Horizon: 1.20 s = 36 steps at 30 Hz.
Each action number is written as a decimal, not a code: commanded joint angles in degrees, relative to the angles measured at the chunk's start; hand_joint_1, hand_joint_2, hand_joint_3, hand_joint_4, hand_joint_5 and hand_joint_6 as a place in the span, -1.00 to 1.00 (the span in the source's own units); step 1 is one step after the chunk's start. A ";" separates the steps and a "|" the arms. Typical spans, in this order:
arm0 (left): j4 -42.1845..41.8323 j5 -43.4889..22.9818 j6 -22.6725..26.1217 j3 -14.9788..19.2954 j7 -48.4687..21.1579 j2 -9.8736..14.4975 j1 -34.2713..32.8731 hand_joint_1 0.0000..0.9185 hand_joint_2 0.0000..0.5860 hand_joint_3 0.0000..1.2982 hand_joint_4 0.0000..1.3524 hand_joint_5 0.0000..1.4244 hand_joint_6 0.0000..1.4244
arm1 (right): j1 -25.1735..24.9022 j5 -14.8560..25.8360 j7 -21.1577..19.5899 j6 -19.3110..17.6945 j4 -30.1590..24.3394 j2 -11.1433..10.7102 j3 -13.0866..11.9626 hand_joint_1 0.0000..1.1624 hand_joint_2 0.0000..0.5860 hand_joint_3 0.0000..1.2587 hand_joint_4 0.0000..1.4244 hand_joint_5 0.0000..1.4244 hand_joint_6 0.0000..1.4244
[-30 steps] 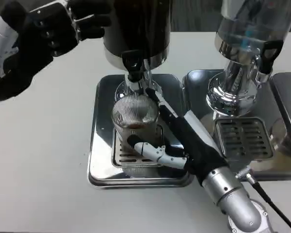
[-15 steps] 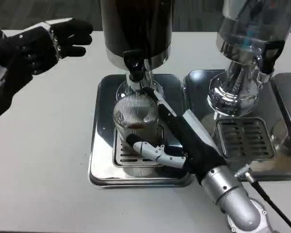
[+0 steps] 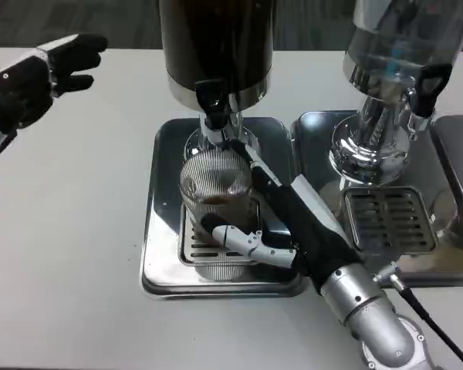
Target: Grasp the cup under the faucet to collect the drink, then remove the cup.
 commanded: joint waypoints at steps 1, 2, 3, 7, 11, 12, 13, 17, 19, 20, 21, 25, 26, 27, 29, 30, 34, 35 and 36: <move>-0.22 1.13 -1.40 -0.32 1.32 0.59 2.23 -1.00 -0.66 -0.71 -0.89 -0.89 -0.82 | -0.84 0.06 -0.40 -0.84 1.08 0.32 -0.11 0.04 -0.23 -1.00 -1.00 -1.00 -0.95; -0.18 1.18 -1.50 -0.32 1.54 0.54 2.63 -1.00 -0.66 -0.71 -0.89 -0.89 -0.82 | -0.88 -0.02 -0.57 -0.84 1.19 0.38 -0.11 0.04 -0.23 -1.00 -1.00 -1.00 -0.95; -0.11 1.28 -1.62 -0.36 1.80 0.52 3.03 -1.00 -0.66 -0.71 -0.89 -0.89 -0.82 | -1.04 0.01 -0.51 -0.85 1.47 0.45 -0.06 0.04 -0.23 -1.00 -1.00 -1.00 -0.95; 0.83 2.04 -2.19 -0.57 2.67 0.53 4.15 -1.00 -0.65 -0.71 -0.88 -0.89 -0.82 | -1.79 -0.56 -0.91 -0.74 2.41 0.62 0.29 0.04 -0.23 -1.00 -1.00 -1.00 -0.96; 2.05 2.66 -2.42 -0.77 2.92 0.35 4.63 -1.00 -0.65 -0.71 -0.87 -0.88 -0.82 | -2.35 -0.74 -1.12 -0.35 3.07 0.79 0.42 0.02 -0.28 -1.00 -1.00 -1.00 -0.97; 2.27 2.72 -2.53 -0.85 2.95 0.36 4.68 -1.00 -0.65 -0.70 -0.87 -0.88 -0.82 | -2.46 -1.03 -1.24 -0.21 3.10 0.75 0.53 0.02 -0.28 -1.00 -1.00 -1.00 -0.97; 2.43 2.76 -2.63 -0.94 3.00 0.33 4.82 -1.00 -0.64 -0.69 -0.86 -0.88 -0.82 | -2.57 -1.05 -1.36 -0.10 3.36 0.88 0.48 0.02 -0.28 -1.00 -1.00 -1.00 -0.96; 2.97 2.83 -2.89 -1.07 3.24 0.25 5.32 -1.00 -0.62 -0.68 -0.86 -0.88 -0.82 | -3.11 -0.65 -1.88 -0.87 5.10 1.42 0.21 0.01 -0.29 -1.00 -1.00 -1.00 -0.96; 3.17 2.72 -2.89 -1.03 3.32 0.25 5.51 -1.00 -0.62 -0.68 -0.86 -0.88 -0.82 | -3.37 -0.42 -2.05 -1.33 5.79 1.58 0.05 0.01 -0.30 -1.00 -1.00 -1.00 -0.96; 3.22 2.69 -2.90 -1.02 3.35 0.25 5.56 -1.00 -0.62 -0.68 -0.86 -0.87 -0.82 | -3.40 -0.39 -2.38 -1.49 6.03 1.74 -0.11 0.01 -0.30 -1.00 -1.00 -1.00 -0.96; 3.24 2.69 -2.93 -1.01 3.39 0.22 5.74 -1.00 -0.62 -0.68 -0.85 -0.87 -0.82 | -3.66 0.11 -1.94 -1.72 6.56 1.84 -0.25 0.01 -0.31 -1.00 -1.00 -1.00 -0.96; 3.36 2.71 -3.01 -1.12 3.44 0.14 6.19 -1.00 -0.61 -0.67 -0.84 -0.86 -0.82 | -4.21 0.98 -1.49 -2.79 7.92 2.03 -0.50 0.00 -0.33 -1.00 -1.00 -1.00 -0.94; 3.40 2.70 -3.01 -1.15 3.43 0.14 6.22 -1.00 -0.61 -0.67 -0.84 -0.86 -0.82 | -4.22 0.67 -1.67 -2.80 7.83 1.96 -0.40 0.00 -0.33 -1.00 -1.00 -1.00 -0.94; 3.44 2.74 -3.01 -1.17 3.47 0.14 6.27 -1.00 -0.61 -0.67 -0.84 -0.86 -0.82 | -4.31 0.71 -1.47 -2.79 7.94 1.93 -0.37 0.00 -0.33 -1.00 -1.00 -1.00 -0.94; 3.56 2.70 -2.94 -1.22 3.48 0.19 6.29 -1.00 -0.61 -0.66 -0.84 -0.86 -0.82 | -4.47 0.63 -1.28 -2.56 8.06 1.93 -0.30 0.00 -0.33 -1.00 -1.00 -1.00 -0.94; 3.62 2.67 -2.91 -1.28 3.48 0.21 6.30 -1.00 -0.61 -0.66 -0.84 -0.86 -0.82 | -4.52 0.60 -1.32 -2.45 8.16 1.94 -0.34 0.00 -0.33 -1.00 -1.00 -1.00 -0.94; 3.99 2.70 -2.96 -1.57 3.64 0.36 6.32 -1.00 -0.60 -0.64 -0.83 -0.86 -0.82 | -4.63 -1.02 -2.76 -1.42 7.82 1.88 -0.16 -0.01 -0.33 -1.00 -1.00 -1.00 -0.94; 4.05 2.71 -3.01 -1.61 3.70 0.40 6.36 -1.00 -0.57 -0.63 -0.82 -0.86 -0.82 | -4.67 -1.27 -3.05 -1.26 7.80 1.99 -0.14 -0.01 -0.33 -1.00 -1.00 -1.00 -0.94; 4.09 2.69 -3.06 -1.61 3.77 0.46 6.43 -1.00 -0.56 -0.62 -0.81 -0.86 -0.82 | -4.70 -1.44 -3.26 -1.16 7.82 2.08 -0.14 -0.01 -0.33 -1.00 -1.00 -1.00 -0.94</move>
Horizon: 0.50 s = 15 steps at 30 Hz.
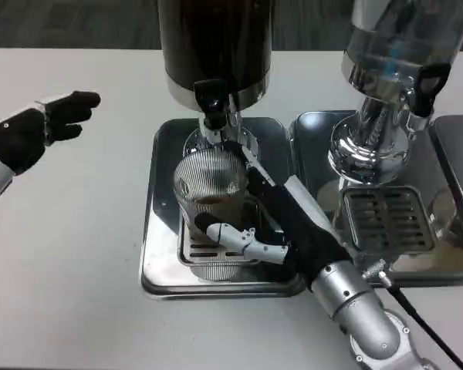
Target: Grasp the cup under the faucet to collect the drink, then remove the cup.
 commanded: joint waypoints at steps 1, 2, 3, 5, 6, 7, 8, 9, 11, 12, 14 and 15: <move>0.70 0.51 -0.78 -0.09 0.71 0.52 1.04 -1.00 -0.56 -0.62 -0.81 -0.86 -0.82 | -0.99 -1.29 -1.55 0.98 -0.03 0.43 0.12 -0.01 -0.33 -1.00 -1.00 -1.00 -0.94; 0.74 0.48 -0.78 -0.08 0.75 0.55 1.08 -1.00 -0.56 -0.62 -0.81 -0.86 -0.82 | -1.03 -1.46 -1.77 1.15 0.00 0.57 0.15 -0.01 -0.33 -1.00 -1.00 -1.00 -0.93; 0.74 0.45 -0.78 -0.07 0.80 0.56 1.13 -1.00 -0.56 -0.62 -0.81 -0.86 -0.82 | -1.05 -2.12 -2.31 1.19 -0.10 0.58 0.34 -0.01 -0.33 -1.00 -1.00 -1.00 -0.92; 0.83 0.45 -0.78 -0.06 0.93 0.54 1.21 -1.00 -0.56 -0.61 -0.80 -0.86 -0.82 | -1.07 -3.05 -2.95 1.88 -0.28 0.70 0.67 0.00 -0.34 -1.00 -1.00 -1.00 -0.92; 0.87 0.44 -0.79 -0.04 0.94 0.53 1.27 -1.00 -0.56 -0.61 -0.80 -0.86 -0.82 | -1.03 -3.21 -3.20 1.99 -0.26 0.78 0.73 0.00 -0.35 -1.00 -1.00 -1.00 -0.90; 0.92 0.44 -0.80 -0.05 0.96 0.54 1.28 -1.00 -0.56 -0.61 -0.80 -0.86 -0.82 | -1.04 -3.23 -3.31 2.04 -0.18 0.84 0.73 0.01 -0.35 -1.00 -1.00 -1.00 -0.90; 0.98 0.46 -0.83 -0.08 0.97 0.55 1.31 -1.00 -0.56 -0.61 -0.80 -0.86 -0.82 | -1.18 -3.19 -3.04 2.34 -0.09 0.85 0.79 0.01 -0.35 -1.00 -1.00 -1.00 -0.90; 1.01 0.46 -0.84 -0.10 0.98 0.55 1.35 -1.00 -0.56 -0.61 -0.80 -0.86 -0.82 | -1.16 -3.50 -3.28 2.56 -0.17 0.90 0.91 0.01 -0.36 -1.00 -1.00 -1.00 -0.88; 1.05 0.47 -0.89 -0.13 1.03 0.55 1.39 -1.00 -0.56 -0.60 -0.80 -0.86 -0.82 | -1.17 -3.92 -3.60 2.92 -0.28 0.98 1.09 0.01 -0.36 -1.00 -1.00 -1.00 -0.88; 1.07 0.46 -0.91 -0.14 1.04 0.55 1.39 -1.00 -0.56 -0.60 -0.80 -0.86 -0.82 | -1.19 -4.13 -3.85 3.06 -0.31 1.05 1.15 0.01 -0.36 -1.00 -1.00 -1.00 -0.88; 1.12 0.49 -0.96 -0.20 1.03 0.55 1.37 -1.00 -0.55 -0.60 -0.79 -0.85 -0.82 | -1.32 -4.43 -4.20 3.21 -0.19 1.16 1.22 0.01 -0.36 -1.00 -1.00 -1.00 -0.86; 1.13 0.50 -0.95 -0.23 1.00 0.54 1.37 -1.00 -0.55 -0.60 -0.79 -0.85 -0.82 | -1.29 -5.00 -4.84 3.61 -0.39 1.24 1.34 0.01 -0.36 -1.00 -1.00 -1.00 -0.84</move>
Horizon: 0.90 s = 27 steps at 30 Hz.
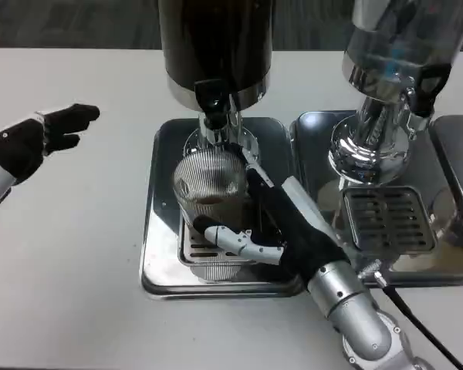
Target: Grasp the cup under the faucet to collect the drink, then remove the cup.
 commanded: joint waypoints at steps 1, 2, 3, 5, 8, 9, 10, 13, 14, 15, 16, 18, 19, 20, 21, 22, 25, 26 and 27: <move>0.49 0.53 -0.92 -0.11 0.58 0.53 0.22 -1.00 -0.55 -0.60 -0.79 -0.85 -0.82 | -0.97 -1.40 -1.94 1.40 -0.52 0.69 0.45 0.01 -0.36 -1.00 -1.00 -1.00 -0.84; 0.50 0.55 -0.93 -0.15 0.57 0.52 0.22 -1.00 -0.55 -0.60 -0.79 -0.85 -0.82 | -0.99 -1.33 -2.14 1.50 -0.46 0.84 0.43 0.02 -0.36 -1.00 -1.00 -0.99 -0.83; 0.57 0.62 -0.93 -0.21 0.59 0.47 0.30 -1.00 -0.55 -0.60 -0.79 -0.85 -0.82 | -0.97 -1.92 -2.74 1.82 -0.66 0.89 0.59 0.02 -0.36 -1.00 -1.00 -0.96 -0.81; 0.71 0.72 -0.95 -0.28 0.63 0.42 0.42 -1.00 -0.55 -0.60 -0.79 -0.85 -0.82 | -1.06 -2.31 -3.31 1.83 -0.47 1.10 0.70 0.02 -0.36 -0.99 -0.97 -0.89 -0.77; 0.63 0.75 -0.97 -0.37 0.66 0.39 0.78 -1.00 -0.53 -0.59 -0.79 -0.84 -0.81 | -1.05 -2.75 -3.94 1.95 -0.28 1.56 0.85 0.02 -0.36 -0.93 -0.91 -0.82 -0.70; 0.59 0.80 -0.95 -0.39 0.72 0.38 0.93 -1.00 -0.53 -0.59 -0.79 -0.84 -0.81 | -1.13 -2.92 -4.10 1.89 -0.21 1.65 0.96 0.02 -0.36 -0.91 -0.89 -0.80 -0.68; 0.56 0.84 -0.95 -0.39 0.79 0.36 1.09 -1.00 -0.53 -0.59 -0.79 -0.84 -0.81 | -1.20 -3.08 -4.25 1.86 -0.17 1.70 1.05 0.02 -0.36 -0.89 -0.88 -0.78 -0.65; 0.51 0.84 -0.93 -0.42 0.95 0.30 1.51 -1.00 -0.52 -0.59 -0.78 -0.84 -0.81 | -1.42 -3.74 -5.25 1.81 0.05 2.12 1.50 0.02 -0.36 -0.84 -0.84 -0.72 -0.59; 0.52 0.87 -0.96 -0.48 1.01 0.29 1.61 -1.00 -0.52 -0.59 -0.78 -0.84 -0.81 | -1.52 -3.88 -5.45 1.78 0.17 2.23 1.70 0.02 -0.36 -0.82 -0.82 -0.71 -0.56; 0.53 0.87 -0.98 -0.53 1.06 0.32 1.66 -1.00 -0.52 -0.59 -0.78 -0.84 -0.81 | -1.47 -4.15 -6.00 1.73 0.22 2.40 1.86 0.02 -0.36 -0.82 -0.82 -0.70 -0.55; 0.56 0.95 -1.07 -0.61 1.06 0.36 1.70 -1.00 -0.52 -0.59 -0.78 -0.84 -0.81 | -1.56 -4.52 -6.26 1.72 0.31 2.45 2.13 0.02 -0.36 -0.81 -0.80 -0.68 -0.53; 0.65 1.26 -1.33 -0.77 1.18 0.44 1.79 -1.00 -0.52 -0.59 -0.78 -0.84 -0.81 | -1.70 -4.93 -6.60 1.70 0.54 2.49 2.46 0.02 -0.36 -0.79 -0.80 -0.67 -0.50; 0.69 1.36 -1.41 -0.81 1.23 0.48 1.82 -1.00 -0.52 -0.59 -0.77 -0.84 -0.81 | -1.79 -5.35 -6.93 1.69 0.68 2.43 2.67 0.02 -0.36 -0.78 -0.78 -0.66 -0.49; 0.74 1.47 -1.46 -0.89 1.29 0.47 1.86 -1.00 -0.52 -0.59 -0.77 -0.84 -0.81 | -1.78 -5.63 -7.42 1.73 0.77 2.45 2.72 0.02 -0.35 -0.76 -0.78 -0.65 -0.47; 0.85 1.56 -1.50 -1.01 1.30 0.47 1.89 -1.00 -0.52 -0.59 -0.77 -0.84 -0.81 | -1.79 -5.82 -7.83 1.78 0.85 2.48 2.80 0.03 -0.34 -0.76 -0.78 -0.63 -0.46; 0.99 1.64 -1.52 -1.14 1.30 0.45 1.89 -1.00 -0.52 -0.59 -0.78 -0.84 -0.81 | -1.73 -6.58 -8.72 2.07 0.68 2.42 3.04 0.03 -0.34 -0.75 -0.77 -0.63 -0.44; 1.48 1.90 -1.54 -1.49 1.33 0.42 1.81 -1.00 -0.51 -0.59 -0.78 -0.84 -0.80 | -1.73 -8.21 -10.52 2.57 0.64 2.31 3.50 0.04 -0.34 -0.72 -0.74 -0.58 -0.39; 1.70 2.01 -1.54 -1.59 1.36 0.40 1.76 -1.00 -0.51 -0.59 -0.78 -0.84 -0.80 | -1.66 -8.33 -10.83 2.72 0.74 2.39 3.50 0.04 -0.34 -0.71 -0.73 -0.58 -0.38; 1.92 2.18 -1.58 -1.63 1.38 0.39 1.70 -1.00 -0.51 -0.59 -0.78 -0.84 -0.80 | -1.58 -8.41 -11.06 2.85 0.76 2.46 3.53 0.04 -0.34 -0.71 -0.73 -0.56 -0.38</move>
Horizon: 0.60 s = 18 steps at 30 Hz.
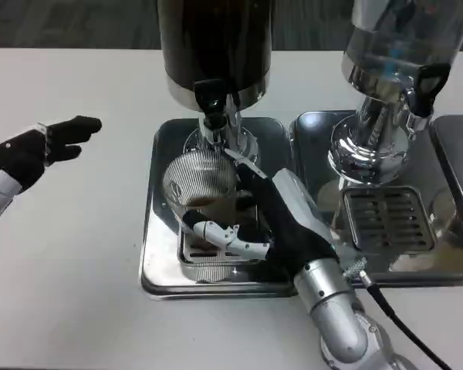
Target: Grasp the cup under the faucet to collect the drink, then remove the cup.
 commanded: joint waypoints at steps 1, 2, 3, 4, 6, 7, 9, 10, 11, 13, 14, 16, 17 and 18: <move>1.48 1.66 -0.68 -0.76 0.54 0.38 0.34 -1.00 -0.51 -0.59 -0.78 -0.84 -0.80 | -0.37 -1.52 -2.11 0.94 0.09 0.40 0.80 0.04 -0.34 -0.71 -0.73 -0.56 -0.36; 1.64 1.78 -0.70 -0.74 0.55 0.37 0.26 -1.00 -0.51 -0.59 -0.78 -0.84 -0.80 | -0.41 -1.35 -2.00 0.94 0.33 0.43 0.84 0.04 -0.34 -0.69 -0.72 -0.55 -0.35; 1.79 1.88 -0.73 -0.73 0.54 0.38 0.20 -1.00 -0.51 -0.59 -0.79 -0.84 -0.80 | -0.38 -1.85 -2.61 0.89 0.40 0.36 1.08 0.04 -0.32 -0.69 -0.71 -0.54 -0.34; 1.93 1.96 -0.77 -0.73 0.53 0.41 0.14 -1.00 -0.51 -0.59 -0.79 -0.84 -0.80 | -0.35 -2.20 -3.09 0.86 0.41 0.31 1.28 0.04 -0.32 -0.69 -0.71 -0.54 -0.34; 2.12 2.01 -0.85 -0.75 0.46 0.46 0.11 -1.00 -0.51 -0.59 -0.79 -0.84 -0.80 | -0.34 -2.22 -3.39 1.18 0.51 0.42 1.39 0.04 -0.31 -0.67 -0.70 -0.52 -0.31; 2.15 2.00 -0.84 -0.76 0.43 0.48 0.16 -1.00 -0.51 -0.59 -0.79 -0.84 -0.80 | -0.40 -1.97 -3.10 1.33 0.59 0.44 1.39 0.04 -0.30 -0.67 -0.69 -0.51 -0.29; 2.30 2.07 -0.86 -0.79 0.40 0.53 0.14 -1.00 -0.51 -0.59 -0.79 -0.84 -0.80 | -0.37 -1.71 -3.14 1.47 0.59 0.55 1.35 0.05 -0.30 -0.67 -0.69 -0.51 -0.28; 2.42 2.10 -0.86 -0.80 0.39 0.57 0.08 -1.00 -0.51 -0.59 -0.79 -0.84 -0.80 | -0.37 -1.51 -3.02 1.46 0.60 0.57 1.33 0.05 -0.30 -0.67 -0.69 -0.51 -0.28; 2.46 2.11 -0.87 -0.80 0.38 0.60 0.05 -1.00 -0.51 -0.59 -0.79 -0.84 -0.80 | -0.27 -1.53 -3.33 1.46 0.55 0.62 1.30 0.05 -0.29 -0.67 -0.69 -0.50 -0.26; 2.63 2.11 -0.83 -0.81 0.36 0.68 -0.07 -1.00 -0.51 -0.59 -0.79 -0.84 -0.80 | -0.16 -1.27 -3.59 1.36 0.59 0.74 1.15 0.05 -0.29 -0.67 -0.68 -0.48 -0.25; 2.66 2.10 -0.80 -0.82 0.34 0.71 -0.08 -1.00 -0.51 -0.59 -0.79 -0.84 -0.80 | -0.05 -1.30 -3.86 1.34 0.52 0.78 1.13 0.07 -0.30 -0.66 -0.66 -0.47 -0.24; 2.80 2.14 -0.76 -0.92 0.25 0.73 -0.07 -1.00 -0.51 -0.59 -0.79 -0.84 -0.80 | 0.00 -1.68 -4.18 1.66 0.31 0.68 1.28 0.09 -0.27 -0.64 -0.64 -0.43 -0.19; 2.84 2.17 -0.76 -0.96 0.23 0.72 -0.05 -1.00 -0.51 -0.59 -0.79 -0.84 -0.80 | 0.04 -1.89 -4.33 1.82 0.19 0.61 1.37 0.11 -0.28 -0.64 -0.63 -0.41 -0.17; 2.88 2.18 -0.76 -1.01 0.23 0.71 -0.06 -1.00 -0.51 -0.59 -0.79 -0.84 -0.80 | 0.08 -1.76 -4.33 1.70 0.20 0.57 1.36 0.13 -0.28 -0.62 -0.62 -0.40 -0.15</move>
